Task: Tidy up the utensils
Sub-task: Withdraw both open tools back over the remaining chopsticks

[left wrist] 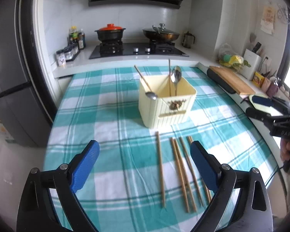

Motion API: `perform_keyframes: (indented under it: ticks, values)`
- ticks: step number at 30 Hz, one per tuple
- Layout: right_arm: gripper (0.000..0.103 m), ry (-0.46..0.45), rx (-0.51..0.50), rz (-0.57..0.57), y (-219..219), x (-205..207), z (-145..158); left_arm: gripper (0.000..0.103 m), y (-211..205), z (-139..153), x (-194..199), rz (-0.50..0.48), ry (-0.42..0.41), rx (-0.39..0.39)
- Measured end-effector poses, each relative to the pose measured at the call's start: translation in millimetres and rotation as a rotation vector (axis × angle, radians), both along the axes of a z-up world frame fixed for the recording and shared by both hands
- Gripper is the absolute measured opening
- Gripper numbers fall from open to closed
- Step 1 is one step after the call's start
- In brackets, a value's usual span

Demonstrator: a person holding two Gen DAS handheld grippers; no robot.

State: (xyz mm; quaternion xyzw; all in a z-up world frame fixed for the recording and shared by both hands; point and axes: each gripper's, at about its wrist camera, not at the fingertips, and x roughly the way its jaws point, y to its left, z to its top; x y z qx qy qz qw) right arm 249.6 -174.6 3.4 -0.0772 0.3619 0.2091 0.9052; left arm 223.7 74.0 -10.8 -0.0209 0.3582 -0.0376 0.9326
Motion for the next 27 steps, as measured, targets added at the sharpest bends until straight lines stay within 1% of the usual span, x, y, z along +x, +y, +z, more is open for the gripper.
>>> perform_keyframes:
  ticks: [2,4,5,7,9,10,15,20,23,27]
  values:
    - [0.076,0.039,0.033,-0.053,-4.5,-31.6,-28.8,0.096,-12.1,-21.8,-24.5,0.03,0.011,-0.01]
    - [0.076,0.084,0.068,-0.12,-8.7,-57.0,-54.1,0.096,-25.2,-45.2,-42.0,0.041,0.029,-0.046]
    - [0.076,0.089,0.078,-0.153,-11.1,-68.1,-64.8,0.096,-32.0,-55.4,-48.9,0.049,0.031,-0.064]
    - [0.076,0.081,0.058,-0.2,-9.5,-88.4,-79.9,0.096,-47.5,-73.0,-59.4,0.061,0.033,-0.084]
    - [0.076,0.091,0.028,-0.191,-6.4,-100.2,-88.5,0.096,-60.9,-85.2,-67.8,0.051,0.037,-0.095]
    - [0.076,0.087,0.019,-0.191,-6.0,-105.4,-90.3,0.096,-66.9,-89.1,-70.2,0.052,0.042,-0.085]
    - [0.076,0.063,-0.014,-0.21,-5.0,-121.2,-93.4,0.096,-84.5,-89.3,-79.1,0.033,0.037,-0.047]
    - [0.076,0.046,-0.059,-0.223,-4.0,-125.4,-96.9,0.096,-84.5,-86.2,-83.2,0.056,0.014,-0.029]
    - [0.076,0.042,-0.079,-0.231,-5.0,-125.6,-100.2,0.096,-82.5,-90.7,-82.4,0.067,0.028,-0.032]
    - [0.076,0.051,-0.093,-0.235,-5.7,-122.9,-105.3,0.096,-82.2,-98.0,-79.9,0.082,0.044,-0.013]
